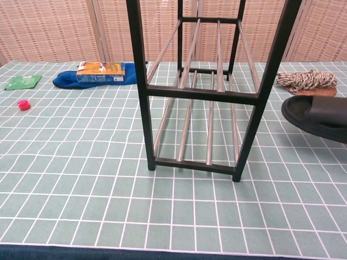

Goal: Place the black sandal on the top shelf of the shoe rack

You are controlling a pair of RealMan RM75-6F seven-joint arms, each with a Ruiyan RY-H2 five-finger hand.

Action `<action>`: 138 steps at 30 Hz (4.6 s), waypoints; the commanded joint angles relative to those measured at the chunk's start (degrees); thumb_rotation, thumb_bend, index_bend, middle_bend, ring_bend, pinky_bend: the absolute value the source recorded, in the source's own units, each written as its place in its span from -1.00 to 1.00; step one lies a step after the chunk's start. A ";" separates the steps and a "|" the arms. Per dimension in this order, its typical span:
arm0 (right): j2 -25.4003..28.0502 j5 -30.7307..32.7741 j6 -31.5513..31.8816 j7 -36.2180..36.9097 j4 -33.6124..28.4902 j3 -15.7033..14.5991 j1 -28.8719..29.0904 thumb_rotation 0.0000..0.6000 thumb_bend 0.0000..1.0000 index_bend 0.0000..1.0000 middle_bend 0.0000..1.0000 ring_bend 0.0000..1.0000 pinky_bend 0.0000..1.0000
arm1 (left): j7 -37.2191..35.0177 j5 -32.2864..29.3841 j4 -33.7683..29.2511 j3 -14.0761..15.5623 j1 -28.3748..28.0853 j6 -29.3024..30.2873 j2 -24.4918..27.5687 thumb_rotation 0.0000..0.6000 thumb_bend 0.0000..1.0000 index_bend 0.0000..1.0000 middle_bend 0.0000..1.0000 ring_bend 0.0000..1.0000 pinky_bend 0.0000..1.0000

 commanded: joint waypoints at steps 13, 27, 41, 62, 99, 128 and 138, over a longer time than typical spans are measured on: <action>13.06 0.80 0.84 0.40 -12.85 3.63 1.88 1.00 -0.44 -0.47 -0.48 -0.52 -0.08 | 1.75 -5.48 1.07 -2.05 -2.48 -5.04 -0.76 1.00 -0.25 -0.92 -1.00 -1.00 -1.00; 13.34 6.70 -5.80 -2.94 -16.53 9.07 10.08 1.00 -0.44 -0.47 -0.48 -0.52 -0.08 | -3.26 -4.83 1.34 -2.13 -2.21 -4.96 0.99 1.00 -0.25 -0.92 -1.00 -1.00 -1.00; 9.28 13.85 -11.06 -5.75 -15.30 13.68 18.18 1.00 -0.45 -0.47 -0.48 -0.52 -0.08 | -8.43 -4.03 1.04 -2.23 -1.60 -4.52 3.53 1.00 -0.25 -0.92 -1.00 -1.00 -1.00; -3.02 27.99 -14.66 -15.41 -7.01 16.25 30.98 1.00 -0.46 -0.47 -0.48 -0.52 -0.08 | -20.58 -0.95 3.78 -1.52 -0.97 -4.60 6.70 1.00 -0.25 -0.92 -1.00 -1.00 -1.00; -6.88 32.98 -16.53 -20.04 -2.57 15.88 36.84 1.00 -0.59 -1.00 -1.00 -1.00 -0.47 | -24.94 1.00 4.73 -0.80 0.03 -2.35 7.69 1.00 -0.25 -0.92 -1.00 -1.00 -1.00; 0.85 29.15 -12.58 -19.23 -10.41 15.82 32.22 1.00 -0.66 -1.00 -1.00 -1.00 -0.86 | -24.91 0.53 5.36 -0.76 -0.34 -3.15 7.36 1.00 -0.25 -0.92 -1.00 -1.00 -1.00; 11.01 22.46 -2.79 -21.46 -21.60 12.36 22.53 1.00 -0.66 -1.00 -1.00 -1.00 -0.88 | -20.40 -1.31 4.05 -1.50 -1.09 -3.94 6.62 1.00 -0.25 -0.92 -1.00 -1.00 -1.00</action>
